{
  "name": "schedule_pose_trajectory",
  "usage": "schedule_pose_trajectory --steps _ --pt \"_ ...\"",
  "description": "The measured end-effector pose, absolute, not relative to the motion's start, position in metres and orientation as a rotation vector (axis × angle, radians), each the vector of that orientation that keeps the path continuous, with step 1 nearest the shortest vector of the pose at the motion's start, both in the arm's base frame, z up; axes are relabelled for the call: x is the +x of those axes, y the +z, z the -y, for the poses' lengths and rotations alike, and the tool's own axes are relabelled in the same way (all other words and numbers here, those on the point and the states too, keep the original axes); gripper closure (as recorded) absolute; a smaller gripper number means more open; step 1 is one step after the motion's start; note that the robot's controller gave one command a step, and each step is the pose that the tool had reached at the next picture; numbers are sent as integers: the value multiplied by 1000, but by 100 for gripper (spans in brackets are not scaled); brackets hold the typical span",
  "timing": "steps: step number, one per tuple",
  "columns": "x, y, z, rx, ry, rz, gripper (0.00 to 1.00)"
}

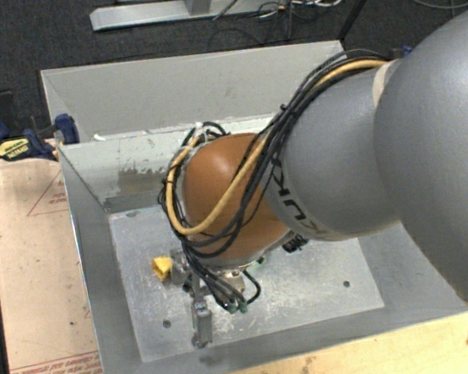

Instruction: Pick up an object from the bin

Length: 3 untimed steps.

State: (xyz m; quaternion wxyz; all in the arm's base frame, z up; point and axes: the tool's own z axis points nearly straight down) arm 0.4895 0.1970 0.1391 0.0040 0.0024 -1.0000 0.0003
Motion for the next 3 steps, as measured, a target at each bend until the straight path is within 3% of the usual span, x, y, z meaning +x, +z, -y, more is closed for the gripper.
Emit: schedule_pose_trajectory --steps 1,2,3 --pt "491 143 -196 1 -2 3140 0" --pt "517 129 -165 116 -6 3142 0" --pt "566 125 -153 55 2 3143 0"
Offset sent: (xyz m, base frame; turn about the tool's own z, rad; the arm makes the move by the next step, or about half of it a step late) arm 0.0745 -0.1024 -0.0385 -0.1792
